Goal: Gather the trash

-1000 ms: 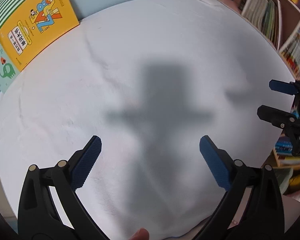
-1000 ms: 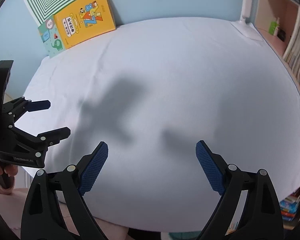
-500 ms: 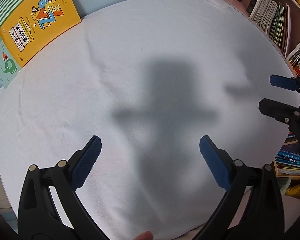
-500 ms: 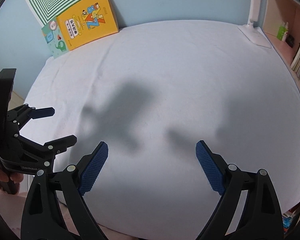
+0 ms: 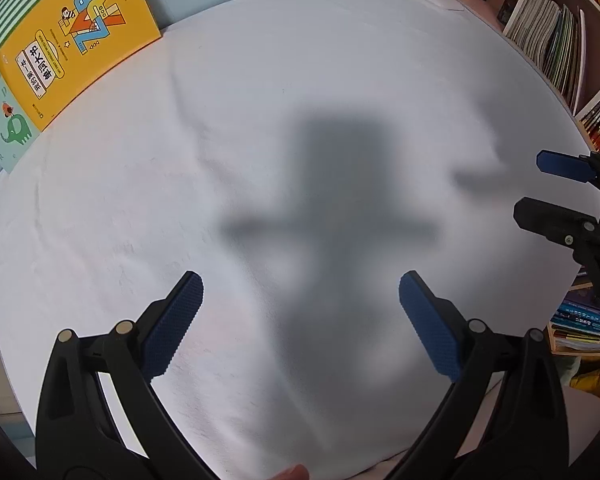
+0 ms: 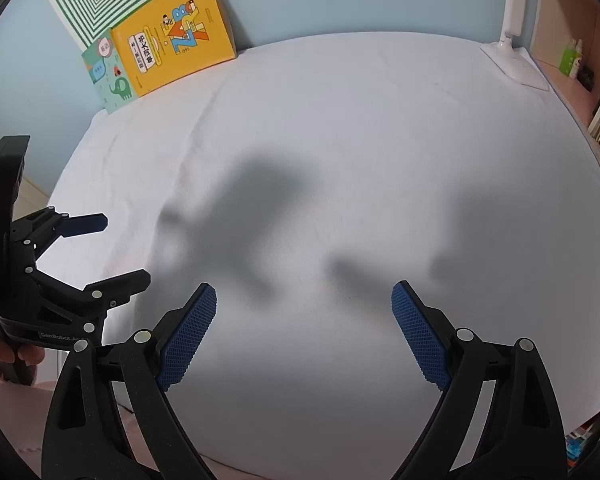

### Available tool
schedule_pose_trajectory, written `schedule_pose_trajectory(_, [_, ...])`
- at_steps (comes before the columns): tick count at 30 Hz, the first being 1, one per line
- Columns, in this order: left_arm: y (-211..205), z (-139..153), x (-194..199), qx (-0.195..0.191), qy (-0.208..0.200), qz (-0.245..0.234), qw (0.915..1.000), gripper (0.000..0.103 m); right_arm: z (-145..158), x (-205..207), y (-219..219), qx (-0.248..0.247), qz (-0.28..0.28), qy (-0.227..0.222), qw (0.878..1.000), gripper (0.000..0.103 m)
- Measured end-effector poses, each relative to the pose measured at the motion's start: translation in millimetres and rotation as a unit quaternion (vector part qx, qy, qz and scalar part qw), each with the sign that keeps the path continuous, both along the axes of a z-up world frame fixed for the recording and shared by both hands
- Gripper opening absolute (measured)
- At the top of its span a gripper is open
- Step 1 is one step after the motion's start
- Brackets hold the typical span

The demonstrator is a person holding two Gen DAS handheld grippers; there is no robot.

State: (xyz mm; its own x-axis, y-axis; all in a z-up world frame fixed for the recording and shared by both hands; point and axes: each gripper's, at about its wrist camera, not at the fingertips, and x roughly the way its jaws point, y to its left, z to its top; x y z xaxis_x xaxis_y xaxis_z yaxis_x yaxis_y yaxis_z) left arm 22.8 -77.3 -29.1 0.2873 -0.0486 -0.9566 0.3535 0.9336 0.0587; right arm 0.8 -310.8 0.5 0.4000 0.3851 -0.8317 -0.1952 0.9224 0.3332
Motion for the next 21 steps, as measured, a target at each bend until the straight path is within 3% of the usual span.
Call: schedule_pose_trajectory(21, [3.1, 0.1, 3.5, -0.004, 0.001, 0.003, 1.0, 0.096, 1.7, 0.2, -1.2, -0.004, 0.003, 0.0, 1.0, 0.089])
